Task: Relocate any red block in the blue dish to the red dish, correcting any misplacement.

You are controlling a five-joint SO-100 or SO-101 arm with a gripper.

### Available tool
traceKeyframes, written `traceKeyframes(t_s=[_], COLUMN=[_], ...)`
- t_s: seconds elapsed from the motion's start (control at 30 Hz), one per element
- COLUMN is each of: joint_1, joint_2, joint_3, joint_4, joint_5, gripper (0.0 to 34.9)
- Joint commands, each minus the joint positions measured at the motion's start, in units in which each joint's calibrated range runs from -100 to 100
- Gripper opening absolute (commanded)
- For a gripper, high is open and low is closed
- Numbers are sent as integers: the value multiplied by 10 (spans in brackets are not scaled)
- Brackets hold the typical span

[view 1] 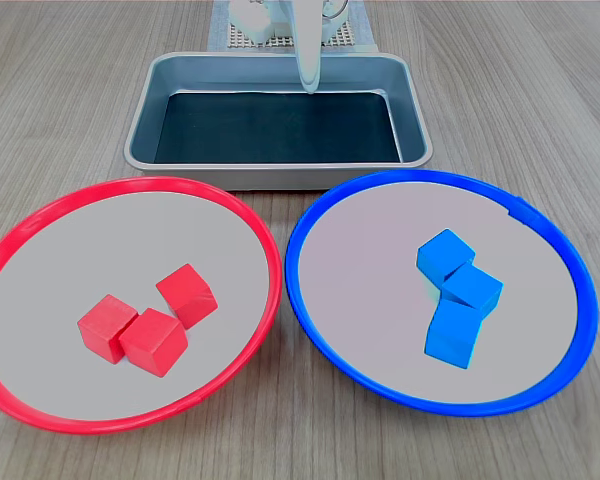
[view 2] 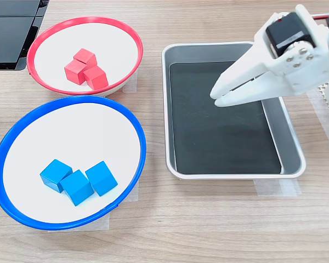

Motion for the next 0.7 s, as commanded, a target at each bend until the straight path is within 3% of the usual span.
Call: traceKeyframes(t_s=[0.0, 0.67], joint_1=[4, 4], joint_2=[-6, -6], joint_3=[1, 3], joint_4=[2, 13], joint_5=[-4, -6], gripper=[4, 4])
